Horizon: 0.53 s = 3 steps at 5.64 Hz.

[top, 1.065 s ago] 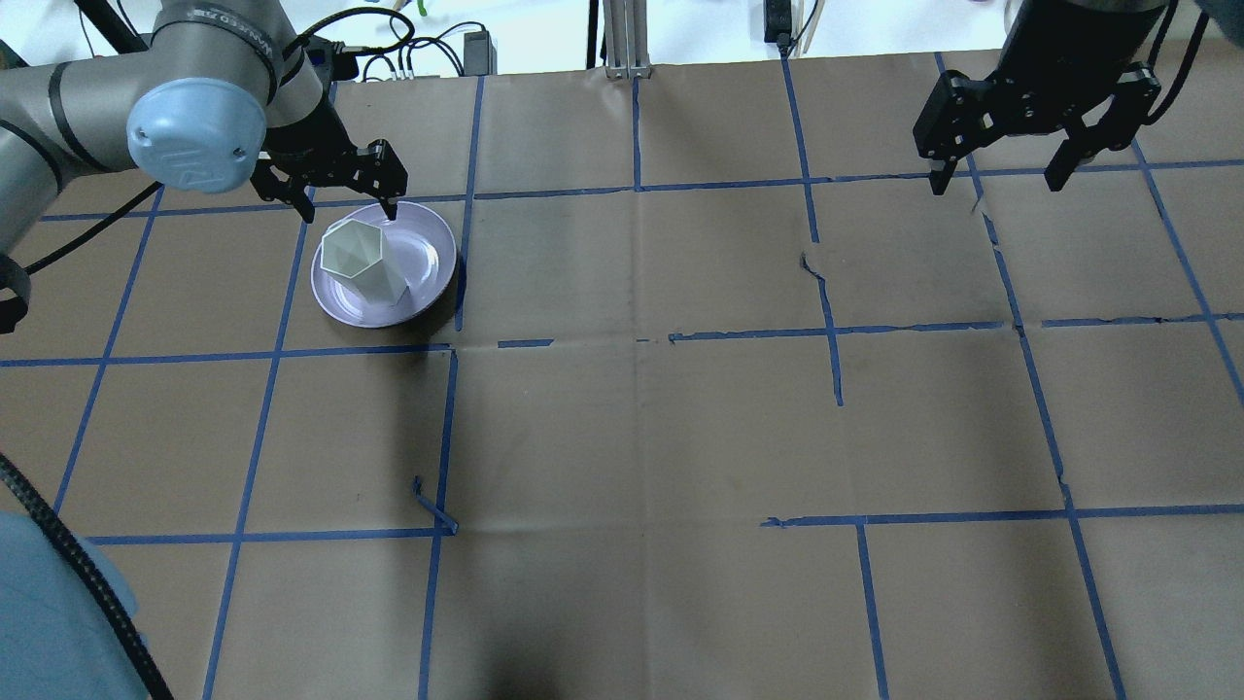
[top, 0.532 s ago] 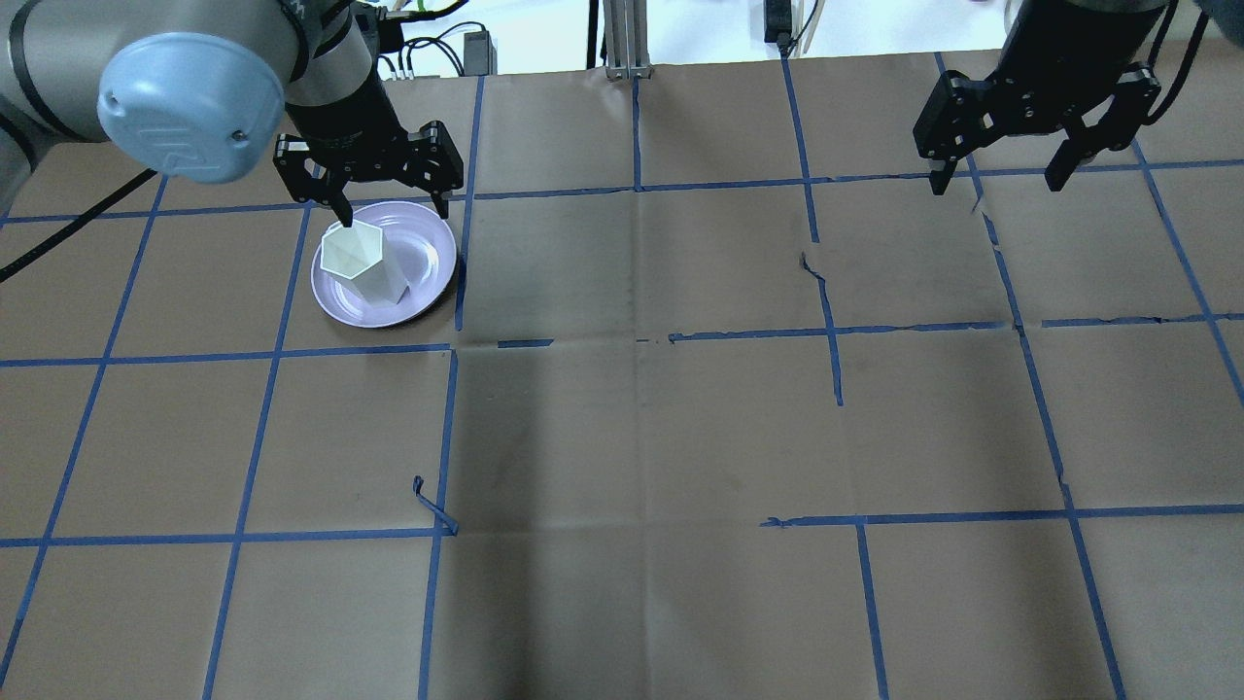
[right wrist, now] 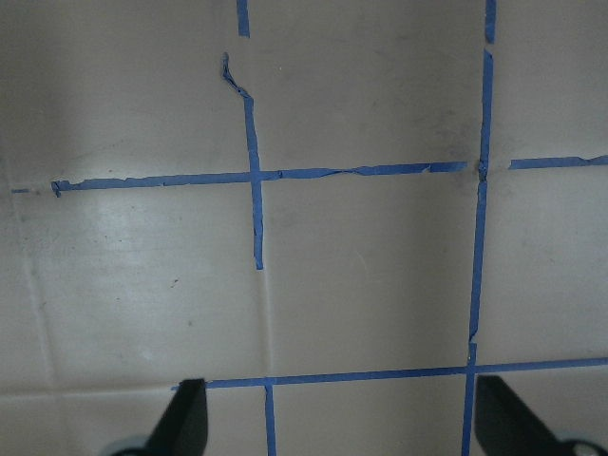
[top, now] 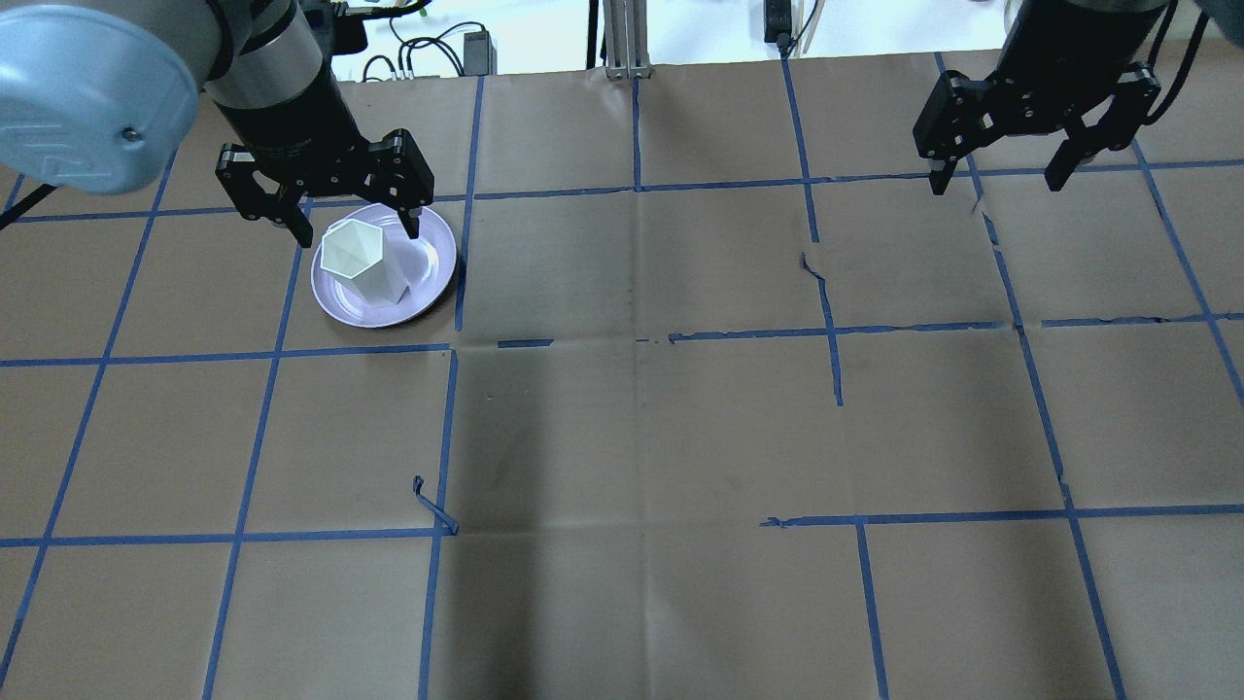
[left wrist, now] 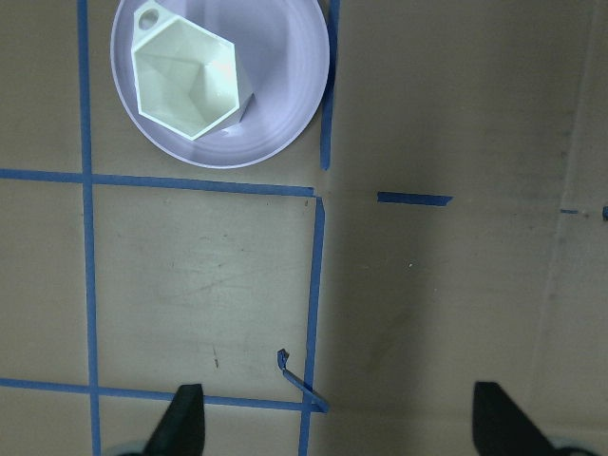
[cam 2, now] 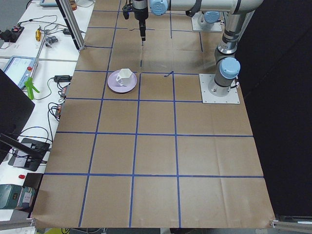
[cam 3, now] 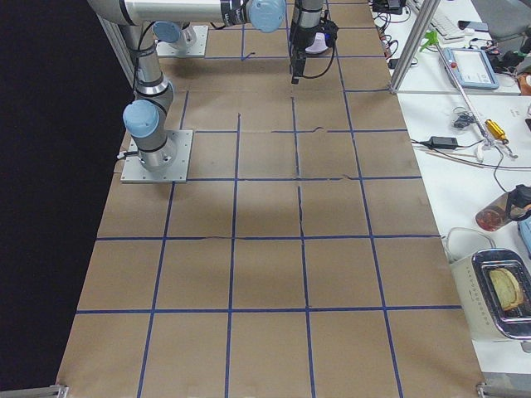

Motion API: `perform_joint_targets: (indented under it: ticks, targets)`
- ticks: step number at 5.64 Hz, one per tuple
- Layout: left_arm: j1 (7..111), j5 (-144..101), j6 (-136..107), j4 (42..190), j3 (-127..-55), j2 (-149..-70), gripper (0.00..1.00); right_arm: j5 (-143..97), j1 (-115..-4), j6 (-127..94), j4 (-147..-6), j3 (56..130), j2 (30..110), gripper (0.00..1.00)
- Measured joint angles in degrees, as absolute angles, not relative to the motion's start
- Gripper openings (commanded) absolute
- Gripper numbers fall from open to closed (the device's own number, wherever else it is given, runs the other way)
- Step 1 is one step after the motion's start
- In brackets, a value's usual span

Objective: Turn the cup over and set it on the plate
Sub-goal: 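Raise the open left gripper away from the mug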

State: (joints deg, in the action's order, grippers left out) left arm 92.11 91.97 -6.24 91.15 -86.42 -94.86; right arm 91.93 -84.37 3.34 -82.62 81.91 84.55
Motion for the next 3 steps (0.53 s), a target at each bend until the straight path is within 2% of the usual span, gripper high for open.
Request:
perform_joint_targets:
  ticks: [3]
  targets:
    - [92.08, 90.9, -6.15, 91.29, -86.47, -94.15, 1.0, 91.93, -84.38, 3.34, -82.62, 81.91, 84.55, 1.0]
